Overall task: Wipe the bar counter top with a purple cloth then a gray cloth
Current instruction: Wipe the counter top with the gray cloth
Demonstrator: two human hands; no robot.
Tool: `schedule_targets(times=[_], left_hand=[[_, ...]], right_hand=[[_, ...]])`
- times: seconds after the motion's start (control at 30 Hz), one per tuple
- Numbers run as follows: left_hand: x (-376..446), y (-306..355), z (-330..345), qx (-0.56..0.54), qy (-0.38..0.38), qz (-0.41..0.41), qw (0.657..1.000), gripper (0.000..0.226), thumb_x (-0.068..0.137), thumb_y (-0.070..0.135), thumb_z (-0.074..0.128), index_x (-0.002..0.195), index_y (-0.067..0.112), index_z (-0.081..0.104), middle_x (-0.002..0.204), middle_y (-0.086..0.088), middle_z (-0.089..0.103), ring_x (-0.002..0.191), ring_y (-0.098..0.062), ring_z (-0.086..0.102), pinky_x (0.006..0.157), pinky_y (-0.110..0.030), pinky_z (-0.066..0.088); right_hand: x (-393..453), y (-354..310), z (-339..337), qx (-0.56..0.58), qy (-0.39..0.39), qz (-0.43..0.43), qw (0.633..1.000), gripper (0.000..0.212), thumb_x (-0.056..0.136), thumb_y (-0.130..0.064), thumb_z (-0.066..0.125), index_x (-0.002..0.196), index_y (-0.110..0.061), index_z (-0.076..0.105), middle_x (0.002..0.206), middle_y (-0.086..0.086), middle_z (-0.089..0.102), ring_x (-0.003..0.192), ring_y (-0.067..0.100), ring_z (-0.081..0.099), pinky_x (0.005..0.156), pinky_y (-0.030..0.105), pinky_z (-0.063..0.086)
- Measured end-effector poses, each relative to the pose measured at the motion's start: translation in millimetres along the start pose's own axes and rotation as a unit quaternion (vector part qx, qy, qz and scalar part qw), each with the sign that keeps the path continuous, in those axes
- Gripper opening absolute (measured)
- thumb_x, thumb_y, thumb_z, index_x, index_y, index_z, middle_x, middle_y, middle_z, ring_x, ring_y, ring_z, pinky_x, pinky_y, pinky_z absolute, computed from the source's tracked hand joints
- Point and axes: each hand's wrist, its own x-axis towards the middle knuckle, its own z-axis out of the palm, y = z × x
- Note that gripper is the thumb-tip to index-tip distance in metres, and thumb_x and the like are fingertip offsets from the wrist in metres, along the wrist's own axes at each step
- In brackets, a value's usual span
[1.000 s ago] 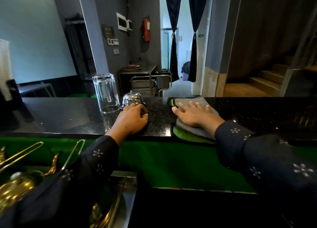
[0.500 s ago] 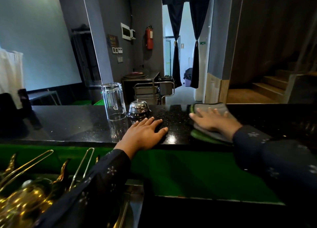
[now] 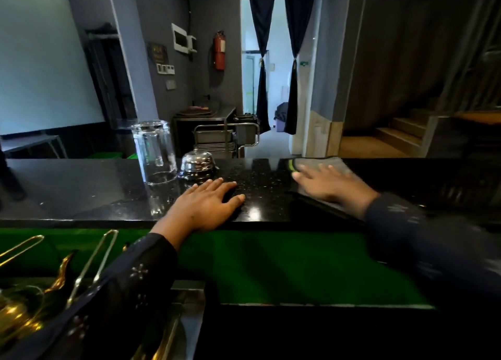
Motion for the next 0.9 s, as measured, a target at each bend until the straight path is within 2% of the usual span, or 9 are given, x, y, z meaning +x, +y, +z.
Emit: schedule_targets(times=[0.13,0.23,0.3,0.37,0.47,0.57,0.67,0.77,0.9], left_hand=[[-1,4,-5,0.01,-0.015,-0.004,1.0,0.063,0.092,0.063,0.02,0.149,0.037,0.016,0.16,0.002,0.011,0.146,-0.015,0.009,0.119,-0.04,0.007],[-3,9,-7,0.007,-0.021,-0.013,1.0,0.062,0.092,0.062,0.022,0.149,0.037,0.017,0.159,0.002,0.013,0.146,-0.015,0.009,0.119,-0.04,0.008],[-6,11,-7,0.003,-0.022,-0.017,1.0,0.061,0.093,0.06,0.022,0.149,0.037,0.016,0.16,0.001,0.012,0.147,-0.015,0.008,0.119,-0.038,0.006],[-9,11,-8,0.0,-0.028,-0.017,0.999,0.061,0.093,0.06,0.02,0.149,0.037,0.014,0.16,0.002,0.009,0.147,-0.015,0.006,0.119,-0.037,0.004],[-13,14,-9,0.017,-0.044,-0.034,0.998,0.062,0.092,0.06,0.018,0.149,0.037,0.012,0.16,0.002,0.006,0.147,-0.015,0.003,0.119,-0.041,0.0],[-9,38,-17,-0.005,-0.018,-0.055,0.998,0.058,0.095,0.056,0.022,0.148,0.031,0.025,0.159,0.0,0.014,0.147,-0.018,0.003,0.117,-0.048,-0.004],[11,94,-22,-0.045,0.041,0.003,0.998,0.058,0.096,0.056,0.024,0.145,0.028,0.033,0.157,-0.002,0.022,0.147,-0.02,0.01,0.117,-0.052,-0.001],[38,152,-8,-0.024,0.024,0.032,0.999,0.065,0.093,0.062,0.025,0.149,0.027,0.025,0.158,-0.003,0.017,0.147,-0.021,0.009,0.116,-0.051,-0.003],[62,179,18,-0.026,-0.018,0.002,0.999,0.069,0.092,0.064,0.022,0.151,0.029,0.014,0.16,-0.001,0.008,0.147,-0.019,0.003,0.116,-0.048,-0.004]], right_hand=[[-21,-51,6,0.015,0.009,-0.07,0.997,0.074,0.087,-0.075,0.014,0.151,-0.038,0.019,0.161,0.015,0.01,0.147,0.036,0.006,0.114,0.061,-0.002],[-46,-57,10,0.007,-0.034,-0.162,0.986,0.073,0.087,-0.076,0.01,0.151,-0.042,0.012,0.162,0.009,0.003,0.148,0.031,0.0,0.114,0.059,-0.006],[-52,-29,7,0.011,-0.048,-0.183,0.982,0.069,0.089,-0.074,0.01,0.151,-0.043,0.011,0.163,0.002,0.002,0.149,0.026,-0.001,0.114,0.057,-0.005],[-53,20,-1,0.021,-0.036,-0.152,0.988,0.066,0.09,-0.072,0.009,0.15,-0.045,0.012,0.163,-0.002,0.003,0.149,0.024,0.0,0.115,0.056,-0.004],[-52,113,-11,0.024,0.006,-0.026,0.999,0.067,0.088,-0.074,0.01,0.149,-0.046,0.014,0.162,-0.002,0.008,0.148,0.024,0.006,0.115,0.057,0.0],[-55,159,-19,0.015,0.004,0.068,0.998,0.07,0.087,-0.075,0.008,0.15,-0.044,0.01,0.163,0.003,0.004,0.149,0.027,0.003,0.116,0.058,-0.001],[-63,149,-15,0.014,-0.009,0.034,0.999,0.072,0.087,-0.075,0.008,0.151,-0.042,0.008,0.163,0.007,0.002,0.149,0.028,0.0,0.116,0.057,-0.003],[-81,140,-5,-0.004,0.004,-0.03,1.0,0.069,0.088,-0.073,0.006,0.151,-0.044,0.006,0.163,0.003,0.001,0.149,0.026,-0.002,0.115,0.055,-0.004],[-72,142,-7,-0.021,-0.028,-0.057,0.998,0.067,0.088,-0.074,0.006,0.149,-0.048,0.002,0.163,0.0,-0.003,0.149,0.024,-0.005,0.115,0.054,-0.006]])
